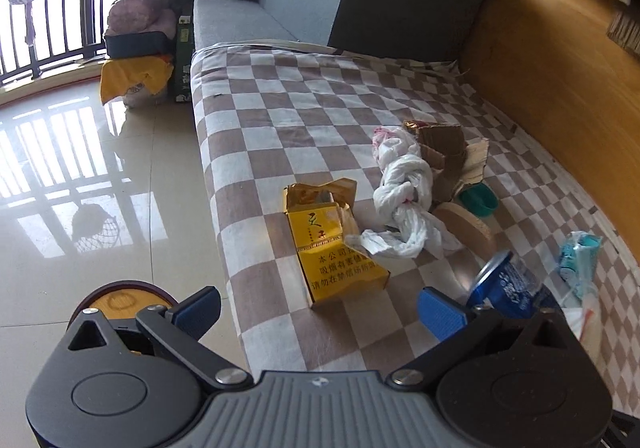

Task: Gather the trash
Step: 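Grasp the yellow cigarette box with left tool while right tool grasps purple tissue packet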

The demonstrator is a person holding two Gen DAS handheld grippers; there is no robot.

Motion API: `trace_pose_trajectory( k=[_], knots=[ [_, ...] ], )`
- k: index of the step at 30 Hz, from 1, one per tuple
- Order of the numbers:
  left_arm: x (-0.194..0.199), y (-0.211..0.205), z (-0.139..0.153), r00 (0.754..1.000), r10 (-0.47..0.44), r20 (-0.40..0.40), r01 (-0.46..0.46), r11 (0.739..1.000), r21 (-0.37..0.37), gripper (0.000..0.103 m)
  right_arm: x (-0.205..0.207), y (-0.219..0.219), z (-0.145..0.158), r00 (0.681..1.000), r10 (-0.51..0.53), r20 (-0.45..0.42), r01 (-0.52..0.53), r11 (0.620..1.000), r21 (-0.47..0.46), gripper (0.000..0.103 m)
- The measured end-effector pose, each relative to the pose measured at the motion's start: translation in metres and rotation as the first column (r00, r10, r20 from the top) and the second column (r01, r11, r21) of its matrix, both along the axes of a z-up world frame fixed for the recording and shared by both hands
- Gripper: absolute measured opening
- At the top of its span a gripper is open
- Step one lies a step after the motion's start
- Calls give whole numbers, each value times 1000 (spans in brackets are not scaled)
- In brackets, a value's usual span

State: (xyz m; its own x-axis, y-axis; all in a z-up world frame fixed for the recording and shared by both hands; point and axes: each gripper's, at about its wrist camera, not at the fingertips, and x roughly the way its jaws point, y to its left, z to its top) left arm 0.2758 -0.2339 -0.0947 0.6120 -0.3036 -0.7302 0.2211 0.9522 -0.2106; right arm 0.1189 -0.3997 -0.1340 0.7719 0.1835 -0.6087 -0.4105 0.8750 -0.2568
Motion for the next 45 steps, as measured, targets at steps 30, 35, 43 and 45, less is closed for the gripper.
trace_pose_trajectory(
  k=[30, 35, 43, 45],
  knots=[
    [-25, -7, -33, 996, -24, 90, 17, 997, 76, 56, -79, -48, 37, 881, -415, -229, 463, 854, 236, 82],
    [-60, 10, -37, 995, -84, 59, 81, 996, 47, 56, -68, -62, 42, 934, -301, -191, 345, 902, 262, 88],
    [-105, 11, -36, 975, -218, 28, 217, 975, 51, 56, -30, -72, 24, 944, -126, -305, 212, 939, 269, 86],
    [-113, 9, -36, 968, -249, 19, 248, 967, 50, 56, -27, -71, 16, 930, -126, -345, 228, 934, 275, 69]
  ],
)
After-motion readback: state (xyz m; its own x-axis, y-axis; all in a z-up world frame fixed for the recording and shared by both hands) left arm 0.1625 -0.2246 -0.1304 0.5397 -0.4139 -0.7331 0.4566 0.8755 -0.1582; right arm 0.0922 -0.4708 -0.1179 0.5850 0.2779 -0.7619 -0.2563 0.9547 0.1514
